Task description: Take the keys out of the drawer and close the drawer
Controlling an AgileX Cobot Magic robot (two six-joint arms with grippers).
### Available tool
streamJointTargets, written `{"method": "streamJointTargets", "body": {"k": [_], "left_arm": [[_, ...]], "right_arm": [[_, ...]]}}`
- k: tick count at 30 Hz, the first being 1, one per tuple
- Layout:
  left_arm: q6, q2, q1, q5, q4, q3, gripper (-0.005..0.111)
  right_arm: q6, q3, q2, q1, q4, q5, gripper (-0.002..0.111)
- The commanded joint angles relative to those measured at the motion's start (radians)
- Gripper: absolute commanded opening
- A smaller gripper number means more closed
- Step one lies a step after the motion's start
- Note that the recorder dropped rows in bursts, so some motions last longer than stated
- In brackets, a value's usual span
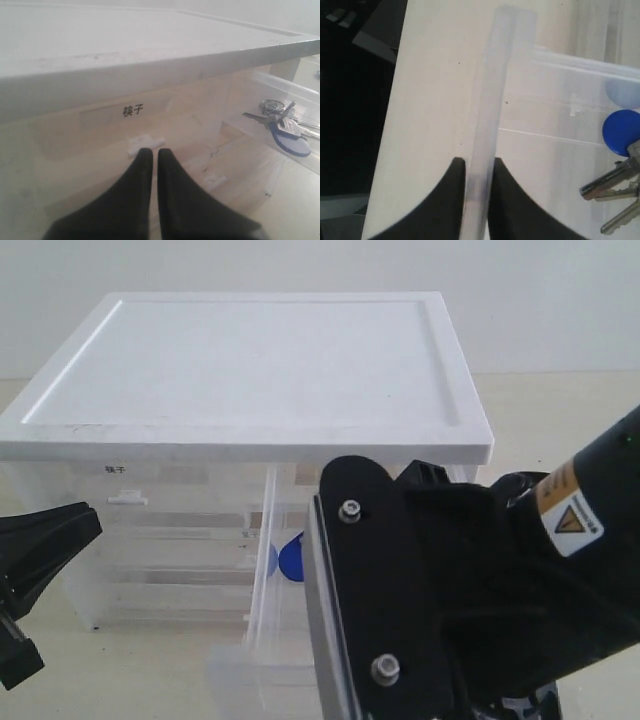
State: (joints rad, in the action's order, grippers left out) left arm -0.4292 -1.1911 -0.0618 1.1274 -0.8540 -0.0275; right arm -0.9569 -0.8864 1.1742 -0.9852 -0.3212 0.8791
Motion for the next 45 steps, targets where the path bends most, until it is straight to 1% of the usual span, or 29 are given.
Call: {"method": "streamJointTargets", "body": {"k": [1,2,4,5,9,12,14,15,18,19,20,23,27,28,29,30,31,36,39,43,45], "left_arm": [[0.003,-0.004,-0.004,0.005,0.008,0.003,0.004],[0.003,-0.004,-0.004,0.005,0.008,0.003,0.004],[0.003,-0.004,-0.004,0.005,0.008,0.003,0.004],[0.003,-0.004,-0.004,0.005,0.008,0.003,0.004],[0.003,-0.004,-0.004,0.009,0.008,0.003,0.004],[0.001,-0.004,-0.004,0.009,0.008,0.003,0.004],[0.001,-0.004,-0.004,0.009,0.008,0.003,0.004],[0.001,-0.004,-0.004,0.009,0.008,0.003,0.004],[0.001,-0.004,-0.004,0.007,0.004,0.003,0.004],[0.001,-0.004,-0.004,0.007,0.002,0.003,0.004],[0.001,-0.004,-0.004,0.007,0.002,0.003,0.004],[0.001,-0.004,-0.004,0.007,0.0,0.003,0.004],[-0.003,-0.004,-0.004,0.009,-0.002,0.003,0.004],[-0.003,-0.004,-0.004,0.009,-0.002,0.003,0.004],[-0.003,-0.004,-0.004,0.009,-0.002,0.003,0.004],[-0.003,-0.004,-0.004,0.009,-0.002,0.003,0.004],[-0.003,-0.004,-0.004,0.009,-0.007,0.003,0.004],[-0.012,-0.004,-0.004,0.009,-0.023,0.003,0.004],[-0.014,-0.004,-0.004,0.009,-0.025,0.003,0.004],[-0.014,-0.004,-0.004,0.009,-0.027,0.003,0.004],[-0.017,-0.004,-0.004,0.009,-0.029,0.003,0.004]], "right_arm": [[-0.02,-0.003,-0.01,-0.002,-0.031,-0.038,0.034],[-0.02,-0.003,-0.01,-0.002,-0.031,-0.043,0.044],[-0.02,-0.003,-0.013,-0.002,-0.033,-0.044,0.054],[-0.017,-0.003,-0.015,-0.002,-0.033,-0.048,0.056],[-0.003,-0.006,-0.053,-0.002,-0.036,-0.075,0.055],[0.108,-0.011,-0.091,-0.002,-0.027,-0.148,0.055],[0.288,-0.011,-0.098,-0.002,0.045,-0.227,0.055],[0.392,-0.011,-0.094,-0.002,0.118,-0.253,0.055],[0.684,-0.011,-0.041,-0.002,0.347,-0.252,0.055],[0.737,-0.011,-0.017,-0.002,0.394,-0.246,0.055],[0.751,-0.011,0.002,-0.002,0.42,-0.243,0.055],[0.77,-0.018,0.089,-0.002,0.426,-0.253,0.056],[0.934,-0.061,0.16,-0.002,0.524,-0.254,0.056],[0.972,-0.068,0.175,-0.002,0.586,-0.252,0.056],[1.06,-0.069,0.195,-0.002,0.685,-0.243,0.059],[1.132,-0.069,0.21,-0.002,0.77,-0.213,0.067],[1.162,-0.069,0.215,-0.002,0.81,-0.197,0.069],[1.198,-0.07,0.224,-0.002,0.824,-0.226,0.069],[1.202,-0.07,0.233,-0.002,0.788,-0.233,0.068],[1.202,-0.07,0.258,-0.002,0.777,-0.258,0.062],[1.202,-0.07,0.282,-0.002,0.781,-0.251,0.061]]}}
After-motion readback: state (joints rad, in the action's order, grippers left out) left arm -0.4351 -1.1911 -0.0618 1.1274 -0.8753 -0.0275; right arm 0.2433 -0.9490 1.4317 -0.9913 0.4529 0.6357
